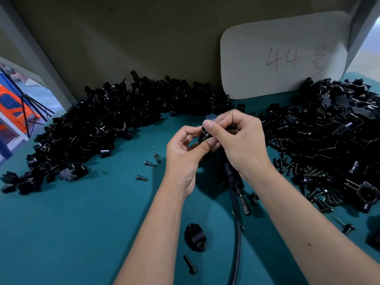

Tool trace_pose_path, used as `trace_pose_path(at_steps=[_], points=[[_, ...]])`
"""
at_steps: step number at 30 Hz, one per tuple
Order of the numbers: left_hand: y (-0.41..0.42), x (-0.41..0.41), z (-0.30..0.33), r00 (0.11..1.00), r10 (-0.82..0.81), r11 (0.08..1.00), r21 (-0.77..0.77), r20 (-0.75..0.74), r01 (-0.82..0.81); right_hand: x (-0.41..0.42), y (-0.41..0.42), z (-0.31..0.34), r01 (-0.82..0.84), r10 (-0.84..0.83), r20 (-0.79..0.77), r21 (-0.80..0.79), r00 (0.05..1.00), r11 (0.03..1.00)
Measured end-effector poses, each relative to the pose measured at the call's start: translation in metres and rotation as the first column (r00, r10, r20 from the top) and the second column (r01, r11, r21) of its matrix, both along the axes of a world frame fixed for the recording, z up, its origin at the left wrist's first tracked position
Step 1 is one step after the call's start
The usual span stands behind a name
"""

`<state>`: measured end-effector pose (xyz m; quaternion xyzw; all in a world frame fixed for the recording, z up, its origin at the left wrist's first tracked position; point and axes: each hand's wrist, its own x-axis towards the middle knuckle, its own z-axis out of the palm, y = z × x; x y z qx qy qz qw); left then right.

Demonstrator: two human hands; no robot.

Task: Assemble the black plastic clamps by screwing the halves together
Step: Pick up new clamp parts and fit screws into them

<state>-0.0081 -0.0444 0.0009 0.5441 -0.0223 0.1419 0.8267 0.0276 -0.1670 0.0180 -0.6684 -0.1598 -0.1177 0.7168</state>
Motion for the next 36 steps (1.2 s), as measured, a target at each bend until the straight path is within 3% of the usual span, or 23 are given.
trace_pose_path(at_steps=[7, 12, 17, 20, 29, 36], points=[[-0.004, -0.002, -0.001, 0.998, -0.034, 0.987, -0.156, -0.045, 0.026, -0.002, -0.002, 0.0, -0.088, 0.088, 0.049, -0.022, 0.995, 0.996], [-0.005, -0.002, 0.0, 0.999, -0.029, 0.993, -0.112, -0.043, 0.023, 0.0, -0.002, 0.0, -0.019, 0.018, 0.015, 0.018, 1.0, 1.0], [-0.004, -0.002, -0.003, 0.997, -0.032, 0.994, -0.111, -0.071, 0.024, -0.002, -0.002, 0.001, -0.091, 0.091, 0.003, 0.011, 0.996, 0.996], [-0.008, -0.002, -0.004, 0.996, -0.003, 1.0, -0.027, -0.088, 0.001, -0.001, -0.001, 0.0, 0.015, -0.015, -0.018, -0.013, 1.0, 1.0], [-0.001, -0.002, -0.001, 0.981, -0.188, 0.912, -0.378, -0.048, 0.156, 0.006, -0.012, 0.003, -0.03, 0.03, -0.06, 0.013, 0.998, 0.999], [0.0, -0.005, -0.001, 0.965, -0.258, 0.894, -0.388, -0.037, 0.224, 0.004, -0.013, 0.005, -0.034, 0.038, -0.087, 0.048, 0.995, 0.998]])
